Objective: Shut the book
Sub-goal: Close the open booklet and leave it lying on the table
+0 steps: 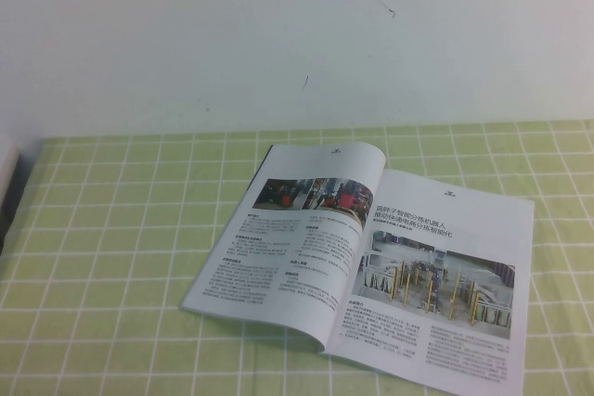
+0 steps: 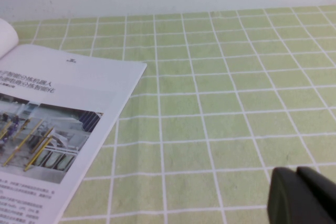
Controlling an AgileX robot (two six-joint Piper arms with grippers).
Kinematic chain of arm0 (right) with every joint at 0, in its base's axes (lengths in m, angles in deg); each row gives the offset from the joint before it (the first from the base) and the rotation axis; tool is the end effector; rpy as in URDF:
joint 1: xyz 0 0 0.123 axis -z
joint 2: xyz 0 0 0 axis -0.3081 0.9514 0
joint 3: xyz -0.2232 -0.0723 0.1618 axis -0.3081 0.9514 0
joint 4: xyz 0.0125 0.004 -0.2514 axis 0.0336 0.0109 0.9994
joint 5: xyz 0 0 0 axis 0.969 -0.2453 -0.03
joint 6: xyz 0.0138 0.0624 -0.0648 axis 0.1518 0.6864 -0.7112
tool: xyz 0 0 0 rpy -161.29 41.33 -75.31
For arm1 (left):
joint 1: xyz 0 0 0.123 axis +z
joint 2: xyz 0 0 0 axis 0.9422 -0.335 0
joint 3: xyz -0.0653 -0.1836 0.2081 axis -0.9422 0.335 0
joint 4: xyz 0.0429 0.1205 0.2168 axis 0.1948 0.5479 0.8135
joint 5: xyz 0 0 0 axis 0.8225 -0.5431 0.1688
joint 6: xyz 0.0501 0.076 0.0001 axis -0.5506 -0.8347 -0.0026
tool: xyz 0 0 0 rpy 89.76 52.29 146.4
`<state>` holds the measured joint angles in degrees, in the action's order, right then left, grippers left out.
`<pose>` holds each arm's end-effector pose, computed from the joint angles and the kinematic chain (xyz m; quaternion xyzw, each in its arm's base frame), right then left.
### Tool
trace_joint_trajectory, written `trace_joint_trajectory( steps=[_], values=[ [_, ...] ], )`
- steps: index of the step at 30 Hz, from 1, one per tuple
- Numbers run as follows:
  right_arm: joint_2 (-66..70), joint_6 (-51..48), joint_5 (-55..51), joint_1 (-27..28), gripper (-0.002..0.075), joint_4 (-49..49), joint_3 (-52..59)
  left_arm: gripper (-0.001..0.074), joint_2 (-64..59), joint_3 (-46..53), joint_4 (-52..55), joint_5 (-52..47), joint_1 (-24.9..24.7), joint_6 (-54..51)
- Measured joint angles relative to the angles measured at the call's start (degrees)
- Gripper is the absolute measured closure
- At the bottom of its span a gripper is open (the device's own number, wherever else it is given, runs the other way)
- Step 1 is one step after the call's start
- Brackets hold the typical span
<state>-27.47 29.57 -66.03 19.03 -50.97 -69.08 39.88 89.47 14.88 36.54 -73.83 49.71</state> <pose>0.0529 -0.0049 0.1754 0.0243 0.7964 -0.0191 0.6040 0.0531 -0.0042 0.1786 -0.0018 0.7884 -0.0451 0.6135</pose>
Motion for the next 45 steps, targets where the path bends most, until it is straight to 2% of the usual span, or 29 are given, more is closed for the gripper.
trace_joint_trajectory(
  steps=[8, 39, 45],
  values=[
    [0.00, 0.00, 0.00, 0.00, 0.0729, 0.00, 0.00, 0.0738, 0.00, 0.00, -2.80, 0.00, 0.00, 0.00],
    [0.00, -0.77, 0.00, 0.00, 0.0729, 1.52, 0.00, 0.0738, 0.00, 0.00, -2.78, 0.00, 0.00, 0.00],
    [0.00, -1.01, 3.42, 0.00, 0.0729, 5.15, 0.37, 0.0738, 0.00, 0.35, -2.78, 6.57, 0.00, 0.00]
  ],
)
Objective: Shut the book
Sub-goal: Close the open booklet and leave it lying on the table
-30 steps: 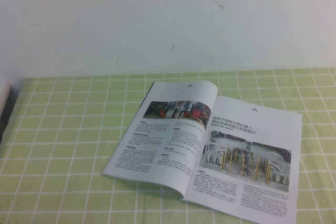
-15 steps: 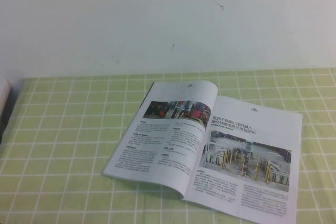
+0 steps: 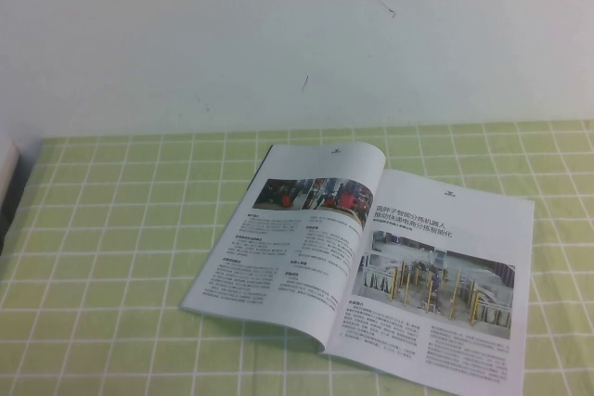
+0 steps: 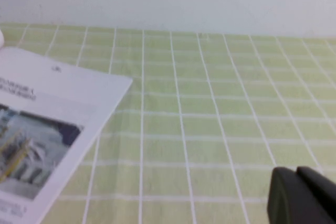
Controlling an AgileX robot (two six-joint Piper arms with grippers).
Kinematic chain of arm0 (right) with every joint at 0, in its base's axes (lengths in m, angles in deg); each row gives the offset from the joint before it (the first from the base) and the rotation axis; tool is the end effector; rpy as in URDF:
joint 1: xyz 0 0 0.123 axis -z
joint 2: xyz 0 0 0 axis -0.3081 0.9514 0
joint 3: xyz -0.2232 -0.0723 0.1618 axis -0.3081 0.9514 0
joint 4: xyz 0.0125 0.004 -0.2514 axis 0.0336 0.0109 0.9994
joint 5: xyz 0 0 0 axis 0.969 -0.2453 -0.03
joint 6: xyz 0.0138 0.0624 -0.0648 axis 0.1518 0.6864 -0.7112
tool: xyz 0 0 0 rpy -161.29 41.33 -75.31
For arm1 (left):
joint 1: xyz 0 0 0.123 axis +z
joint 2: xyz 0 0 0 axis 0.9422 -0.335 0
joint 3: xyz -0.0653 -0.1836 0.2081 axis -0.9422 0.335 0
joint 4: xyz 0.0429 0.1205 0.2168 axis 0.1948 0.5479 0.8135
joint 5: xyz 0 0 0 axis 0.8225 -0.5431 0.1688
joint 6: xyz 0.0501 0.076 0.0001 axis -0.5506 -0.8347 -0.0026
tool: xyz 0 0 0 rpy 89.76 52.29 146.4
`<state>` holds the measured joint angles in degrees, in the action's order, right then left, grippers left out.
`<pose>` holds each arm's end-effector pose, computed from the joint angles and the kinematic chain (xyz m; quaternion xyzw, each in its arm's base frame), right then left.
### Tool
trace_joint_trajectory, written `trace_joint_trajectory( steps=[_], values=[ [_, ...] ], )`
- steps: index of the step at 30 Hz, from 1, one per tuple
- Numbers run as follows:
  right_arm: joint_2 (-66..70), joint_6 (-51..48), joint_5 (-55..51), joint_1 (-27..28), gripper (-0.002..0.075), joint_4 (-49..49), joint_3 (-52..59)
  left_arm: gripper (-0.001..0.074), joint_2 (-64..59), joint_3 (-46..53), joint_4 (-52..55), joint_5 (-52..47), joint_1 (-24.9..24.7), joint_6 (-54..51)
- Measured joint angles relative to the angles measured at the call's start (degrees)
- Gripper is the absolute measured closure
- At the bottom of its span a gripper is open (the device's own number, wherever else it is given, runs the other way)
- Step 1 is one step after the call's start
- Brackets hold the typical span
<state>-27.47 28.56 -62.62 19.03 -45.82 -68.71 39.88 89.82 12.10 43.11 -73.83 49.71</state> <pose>0.0543 -0.0066 0.1788 -0.0108 0.7791 -0.0594 0.6240 0.0552 -0.0049 0.1869 -0.0174 0.7535 -0.0660 0.6539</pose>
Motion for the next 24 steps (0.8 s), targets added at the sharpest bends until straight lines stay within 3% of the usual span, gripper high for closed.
trace_joint_trajectory(
  steps=[11, 18, 24],
  values=[
    [0.00, -1.29, 39.19, 0.00, 0.0729, 5.10, 0.13, 0.0738, 0.00, 0.00, 0.00, 31.67, 0.00, 0.00],
    [0.00, -1.88, 52.04, 0.00, 0.0729, 4.59, 0.13, 0.0738, 0.00, 0.00, 0.00, 41.93, 0.00, 0.00],
    [0.00, -5.23, 54.40, 0.00, 0.0729, -1.11, 0.13, 0.0738, 0.00, 0.00, -0.14, 44.23, 0.00, 0.11]
  ],
)
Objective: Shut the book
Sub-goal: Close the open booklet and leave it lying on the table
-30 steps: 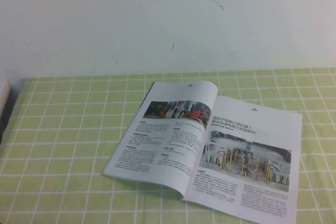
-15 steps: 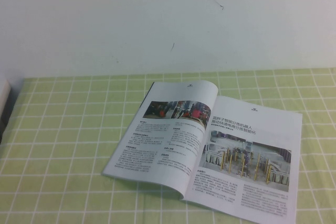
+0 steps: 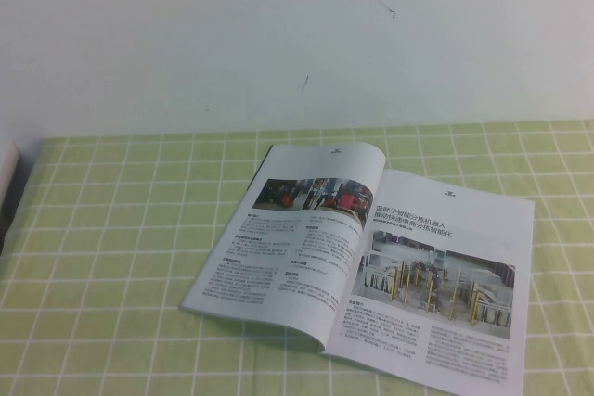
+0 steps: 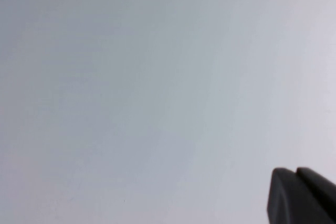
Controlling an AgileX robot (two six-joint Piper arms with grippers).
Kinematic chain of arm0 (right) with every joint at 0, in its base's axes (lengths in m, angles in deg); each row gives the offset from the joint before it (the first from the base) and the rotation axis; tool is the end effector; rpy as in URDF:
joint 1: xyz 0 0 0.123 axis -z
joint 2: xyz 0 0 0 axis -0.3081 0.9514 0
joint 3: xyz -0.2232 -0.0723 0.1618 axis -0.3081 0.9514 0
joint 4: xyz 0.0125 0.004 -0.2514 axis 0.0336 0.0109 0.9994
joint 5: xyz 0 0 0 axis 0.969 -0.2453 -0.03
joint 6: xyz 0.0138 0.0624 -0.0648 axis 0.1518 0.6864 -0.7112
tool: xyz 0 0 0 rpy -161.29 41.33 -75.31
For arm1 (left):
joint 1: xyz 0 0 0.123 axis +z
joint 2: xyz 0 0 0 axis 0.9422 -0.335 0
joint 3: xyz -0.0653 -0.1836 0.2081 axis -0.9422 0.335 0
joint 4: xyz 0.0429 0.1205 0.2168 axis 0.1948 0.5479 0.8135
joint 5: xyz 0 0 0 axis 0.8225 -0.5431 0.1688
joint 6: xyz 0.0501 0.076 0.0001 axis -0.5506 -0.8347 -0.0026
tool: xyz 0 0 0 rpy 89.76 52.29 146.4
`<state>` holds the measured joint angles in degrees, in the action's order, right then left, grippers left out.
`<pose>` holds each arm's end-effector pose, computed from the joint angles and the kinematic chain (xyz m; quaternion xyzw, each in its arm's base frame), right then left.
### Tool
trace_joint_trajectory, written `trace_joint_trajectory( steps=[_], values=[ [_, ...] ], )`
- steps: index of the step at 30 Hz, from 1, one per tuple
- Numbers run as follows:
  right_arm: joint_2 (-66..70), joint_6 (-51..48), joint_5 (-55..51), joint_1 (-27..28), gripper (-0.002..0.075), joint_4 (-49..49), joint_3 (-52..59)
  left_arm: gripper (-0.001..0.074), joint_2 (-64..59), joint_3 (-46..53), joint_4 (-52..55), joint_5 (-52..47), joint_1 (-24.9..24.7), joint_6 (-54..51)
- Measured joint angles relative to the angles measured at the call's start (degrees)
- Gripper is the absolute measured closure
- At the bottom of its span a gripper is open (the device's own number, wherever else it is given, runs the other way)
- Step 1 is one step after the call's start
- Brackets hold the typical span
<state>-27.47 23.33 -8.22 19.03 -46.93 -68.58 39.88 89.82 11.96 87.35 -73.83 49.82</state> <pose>0.0343 0.0098 0.2571 -0.0771 0.4100 -0.0470 0.9076 0.0388 0.0018 0.2531 -0.0327 0.4510 -0.0673 0.8894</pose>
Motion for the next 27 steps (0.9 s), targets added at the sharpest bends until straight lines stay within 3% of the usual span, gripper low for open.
trace_joint_trajectory(
  steps=[4, 9, 16, 20, 27],
  values=[
    [0.00, 0.34, -7.00, 0.00, 0.0729, -2.00, -2.61, 0.0738, 0.00, 0.00, 0.00, 0.00, 0.00, 3.66],
    [0.40, 3.15, -32.50, 0.00, 0.0729, -2.44, -16.38, 0.0738, 0.00, 0.00, -0.56, -0.65, 0.00, 9.00],
    [10.72, 2.29, -55.91, 0.00, 0.0729, -5.13, -29.88, 0.0738, 0.00, 0.00, -5.51, -16.83, 0.00, 11.02],
    [19.51, -10.13, -63.94, 0.00, 0.0729, -14.03, -32.12, 0.0738, 0.00, -3.47, -4.06, -27.15, 0.00, 11.61],
    [36.38, -45.34, -71.69, 0.00, 0.0729, -42.04, -33.47, 0.0738, -7.15, -21.59, 2.60, -45.11, 0.00, 8.88]
  ],
)
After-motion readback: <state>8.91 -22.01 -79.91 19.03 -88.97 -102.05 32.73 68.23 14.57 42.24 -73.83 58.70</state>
